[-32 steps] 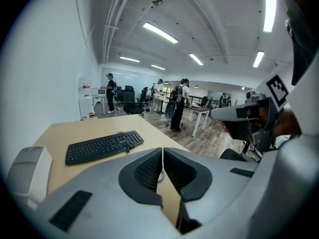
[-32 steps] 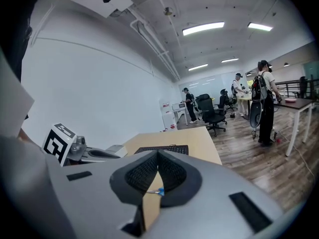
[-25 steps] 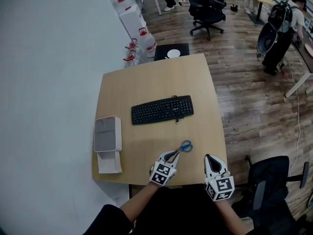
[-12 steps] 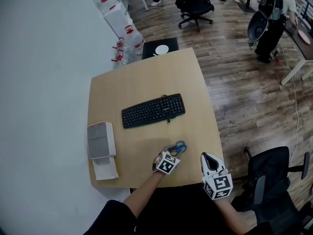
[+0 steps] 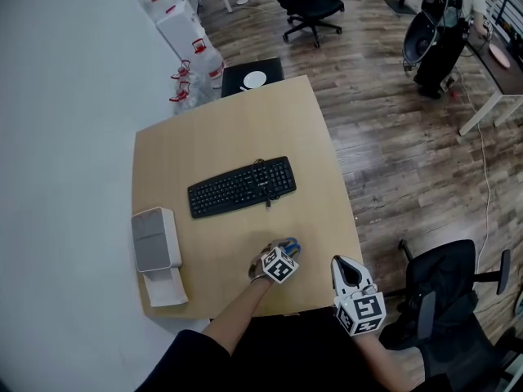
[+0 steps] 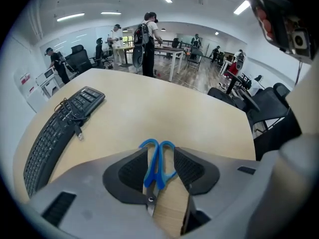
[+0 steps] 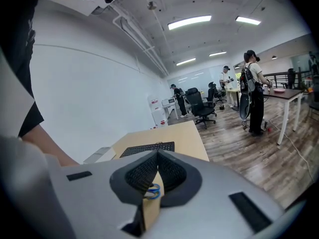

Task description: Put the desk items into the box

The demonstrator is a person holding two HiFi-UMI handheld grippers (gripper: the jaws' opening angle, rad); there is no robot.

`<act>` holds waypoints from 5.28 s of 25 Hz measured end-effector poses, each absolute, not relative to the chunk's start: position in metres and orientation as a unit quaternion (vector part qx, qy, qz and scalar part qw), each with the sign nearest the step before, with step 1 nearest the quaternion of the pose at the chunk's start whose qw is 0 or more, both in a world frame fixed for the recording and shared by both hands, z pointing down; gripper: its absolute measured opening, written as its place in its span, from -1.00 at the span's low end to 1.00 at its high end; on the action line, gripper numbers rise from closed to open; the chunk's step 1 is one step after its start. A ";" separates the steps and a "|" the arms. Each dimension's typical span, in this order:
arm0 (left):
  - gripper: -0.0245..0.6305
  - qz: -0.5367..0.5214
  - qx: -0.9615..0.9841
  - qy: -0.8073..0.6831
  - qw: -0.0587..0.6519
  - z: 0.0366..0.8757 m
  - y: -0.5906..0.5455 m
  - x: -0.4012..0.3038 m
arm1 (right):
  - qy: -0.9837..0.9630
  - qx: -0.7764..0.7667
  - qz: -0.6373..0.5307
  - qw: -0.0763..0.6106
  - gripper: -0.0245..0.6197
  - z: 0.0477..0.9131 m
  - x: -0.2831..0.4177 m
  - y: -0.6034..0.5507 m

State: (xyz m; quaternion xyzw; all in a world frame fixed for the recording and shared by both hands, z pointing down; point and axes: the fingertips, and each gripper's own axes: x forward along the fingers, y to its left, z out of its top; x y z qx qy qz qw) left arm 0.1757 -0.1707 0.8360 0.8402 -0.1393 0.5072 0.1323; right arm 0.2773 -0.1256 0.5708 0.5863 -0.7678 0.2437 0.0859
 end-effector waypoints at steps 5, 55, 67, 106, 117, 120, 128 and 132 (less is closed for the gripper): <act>-0.49 0.513 0.841 -0.123 0.122 0.848 -0.173 0.182 | -0.758 0.597 0.247 0.088 -0.74 0.575 0.287 -0.118; -0.68 0.216 0.850 -0.435 0.204 0.639 -0.181 0.053 | -0.820 0.523 0.215 0.083 -0.74 0.562 0.227 -0.165; -0.68 0.152 0.825 -0.505 0.203 0.610 -0.174 -0.053 | -0.863 0.457 0.182 0.115 -0.74 0.544 0.101 -0.179; -0.68 0.219 0.788 -0.511 0.265 0.677 -0.147 -0.388 | -0.865 0.446 0.147 0.179 -0.74 0.543 -0.233 -0.203; -0.68 0.299 0.805 -0.446 0.253 0.718 -0.146 -0.376 | -0.850 0.474 0.150 0.174 -0.74 0.546 -0.231 -0.208; -0.68 0.303 0.806 -0.433 0.267 0.726 -0.148 -0.372 | -0.845 0.482 0.155 0.173 -0.74 0.547 -0.226 -0.207; -0.68 0.327 0.807 -0.406 0.278 0.755 -0.160 -0.360 | -0.819 0.520 0.174 0.167 -0.74 0.551 -0.193 -0.201; -0.68 0.357 0.803 -0.390 0.274 0.773 -0.157 -0.354 | -0.812 0.533 0.171 0.165 -0.74 0.549 -0.181 -0.198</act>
